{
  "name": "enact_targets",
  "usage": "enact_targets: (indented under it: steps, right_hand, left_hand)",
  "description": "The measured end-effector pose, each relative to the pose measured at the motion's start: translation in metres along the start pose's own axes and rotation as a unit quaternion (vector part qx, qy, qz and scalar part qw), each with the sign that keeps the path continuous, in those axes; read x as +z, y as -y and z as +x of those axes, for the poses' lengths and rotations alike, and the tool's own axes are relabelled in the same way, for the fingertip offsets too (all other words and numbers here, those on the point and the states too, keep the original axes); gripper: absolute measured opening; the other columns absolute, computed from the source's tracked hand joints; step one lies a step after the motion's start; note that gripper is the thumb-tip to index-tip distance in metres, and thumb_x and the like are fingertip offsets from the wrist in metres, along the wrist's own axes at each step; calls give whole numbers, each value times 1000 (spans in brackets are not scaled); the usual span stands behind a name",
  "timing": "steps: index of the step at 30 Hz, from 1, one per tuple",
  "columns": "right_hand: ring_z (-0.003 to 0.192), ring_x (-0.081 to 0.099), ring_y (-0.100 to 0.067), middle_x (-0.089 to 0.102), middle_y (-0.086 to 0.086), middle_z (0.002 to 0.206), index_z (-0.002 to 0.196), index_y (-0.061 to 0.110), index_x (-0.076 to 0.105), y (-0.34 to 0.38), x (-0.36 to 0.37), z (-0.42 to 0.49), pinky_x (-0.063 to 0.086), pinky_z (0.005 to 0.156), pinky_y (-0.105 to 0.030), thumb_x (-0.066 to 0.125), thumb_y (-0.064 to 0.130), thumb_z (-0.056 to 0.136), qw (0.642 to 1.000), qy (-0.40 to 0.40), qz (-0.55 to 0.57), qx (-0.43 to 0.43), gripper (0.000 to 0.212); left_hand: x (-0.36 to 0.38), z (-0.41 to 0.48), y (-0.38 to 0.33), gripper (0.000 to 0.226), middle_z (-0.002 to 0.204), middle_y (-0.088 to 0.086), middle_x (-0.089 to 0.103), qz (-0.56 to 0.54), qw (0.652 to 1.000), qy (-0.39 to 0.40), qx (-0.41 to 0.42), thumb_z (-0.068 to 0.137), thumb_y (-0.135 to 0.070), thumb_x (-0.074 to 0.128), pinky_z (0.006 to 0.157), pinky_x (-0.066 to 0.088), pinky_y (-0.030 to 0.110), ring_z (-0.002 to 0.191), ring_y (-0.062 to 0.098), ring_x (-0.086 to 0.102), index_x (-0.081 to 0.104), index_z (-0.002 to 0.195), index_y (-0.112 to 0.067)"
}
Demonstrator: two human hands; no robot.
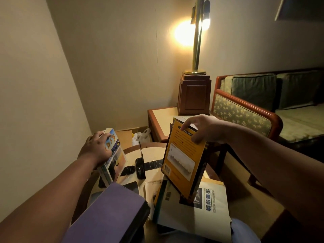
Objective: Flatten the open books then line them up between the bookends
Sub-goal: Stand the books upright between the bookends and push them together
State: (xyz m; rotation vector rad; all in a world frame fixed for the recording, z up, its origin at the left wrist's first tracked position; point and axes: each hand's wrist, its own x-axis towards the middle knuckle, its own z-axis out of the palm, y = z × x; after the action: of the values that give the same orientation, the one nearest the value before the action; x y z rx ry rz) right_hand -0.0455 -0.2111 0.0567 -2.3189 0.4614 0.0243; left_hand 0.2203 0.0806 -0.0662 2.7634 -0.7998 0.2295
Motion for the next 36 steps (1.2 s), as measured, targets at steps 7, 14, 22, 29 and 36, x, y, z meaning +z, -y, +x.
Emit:
enact_targets:
  steps: [7,14,22,29,36]
  right_hand:
    - [87,70,-19,54,-2,128,130,29,60,55,-15,11,60,62,-26,75,7,84,991,-64,-61,-100,54]
    - [80,73,-26,64,-7,108,125,30,63,126,-24,34,63,63,-36,75,8,83,983,-141,52,-103,49]
    - [87,68,-31,61,-12,109,130,21,61,164,40,81,62,74,-47,76,6,78,986,-116,78,-95,56]
    - [88,61,-19,58,-10,129,137,18,58,140,120,118,59,67,-29,73,1,79,990,-97,15,-97,63]
    - [97,66,-25,59,-10,132,137,20,58,118,172,149,62,67,-34,68,3,80,991,-87,78,-69,60]
  left_hand:
    - [-4,-3,-3,65,153,5,28,-14,1000,13,-14,83,-31,60,104,41,45,135,29,33,37,144,-28]
    - [-8,-5,-9,69,155,3,27,-35,999,21,-18,82,-32,61,113,34,45,140,27,27,35,146,-28]
    - [-1,-7,-3,41,149,10,38,-27,999,-17,37,90,-38,55,107,41,51,138,35,35,40,127,-32]
    - [4,-3,6,65,148,8,43,-86,995,-19,38,93,-71,11,110,35,51,138,31,34,50,124,-30]
    - [-2,-3,9,101,161,-1,18,-70,996,29,41,72,-93,17,114,28,56,148,26,15,26,151,-31]
